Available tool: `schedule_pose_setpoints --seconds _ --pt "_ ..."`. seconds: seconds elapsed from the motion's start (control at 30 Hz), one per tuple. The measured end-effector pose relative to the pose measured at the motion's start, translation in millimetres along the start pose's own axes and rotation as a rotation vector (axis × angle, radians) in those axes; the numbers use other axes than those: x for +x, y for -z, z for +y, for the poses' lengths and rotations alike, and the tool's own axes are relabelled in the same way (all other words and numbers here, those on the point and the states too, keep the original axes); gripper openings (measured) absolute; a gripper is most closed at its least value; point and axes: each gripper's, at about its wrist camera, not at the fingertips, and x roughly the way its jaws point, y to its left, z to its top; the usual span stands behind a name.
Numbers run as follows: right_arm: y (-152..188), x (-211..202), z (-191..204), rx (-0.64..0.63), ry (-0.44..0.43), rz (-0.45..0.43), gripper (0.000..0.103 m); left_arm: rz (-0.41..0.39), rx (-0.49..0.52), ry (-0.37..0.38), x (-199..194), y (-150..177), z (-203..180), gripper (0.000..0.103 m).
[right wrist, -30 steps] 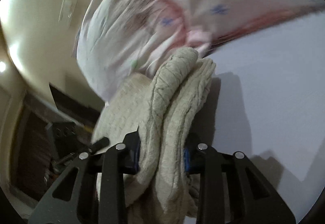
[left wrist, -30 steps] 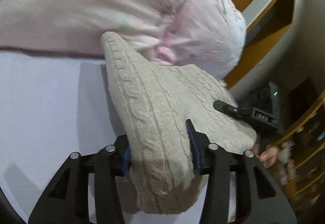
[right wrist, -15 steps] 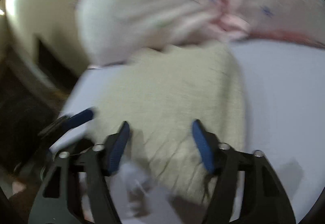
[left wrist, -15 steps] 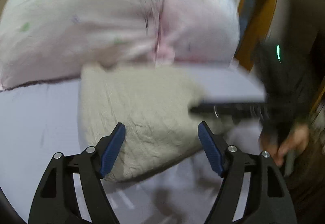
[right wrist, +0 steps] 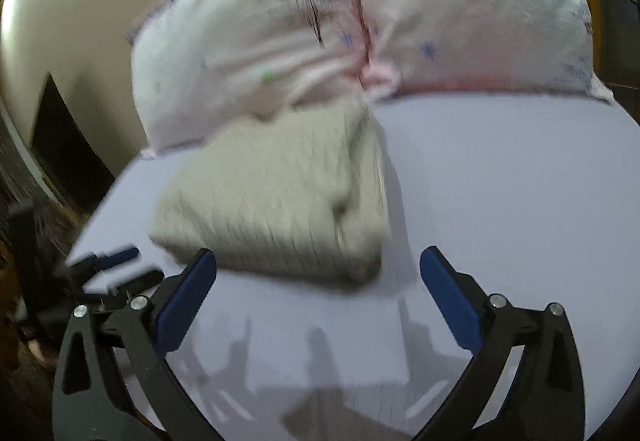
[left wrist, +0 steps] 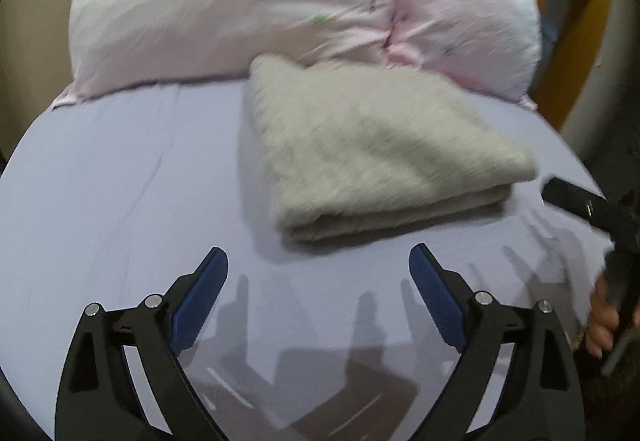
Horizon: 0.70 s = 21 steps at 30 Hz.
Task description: Fold small clothes
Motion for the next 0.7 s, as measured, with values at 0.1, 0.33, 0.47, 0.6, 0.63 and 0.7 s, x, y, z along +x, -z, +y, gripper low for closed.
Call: schedule_pose_setpoints --seconds 0.1,0.33,0.47,0.6,0.63,0.7 --pt "9.5 23.9 15.8 -0.027 0.06 0.067 0.101 0.039 0.005 -0.046 14.7 -0.6 0.2 0.096" --pt "11.8 55.4 35.6 -0.083 0.172 0.132 0.101 0.084 0.013 -0.145 30.0 -1.3 1.9 0.102" --pt "15.3 64.8 50.2 -0.159 0.253 0.156 0.101 0.083 0.012 -0.146 29.9 -2.5 1.1 0.102" --pt "17.2 63.0 51.2 -0.151 0.251 0.151 0.101 0.083 0.013 -0.146 29.3 -2.1 0.6 0.102" --pt "18.0 61.9 51.4 -0.151 0.253 0.15 0.101 0.084 0.013 -0.146 29.2 -2.1 0.6 0.102" --pt "17.9 62.1 51.6 -0.15 0.254 0.149 0.101 0.083 0.013 -0.146 29.1 -1.7 0.6 0.102"
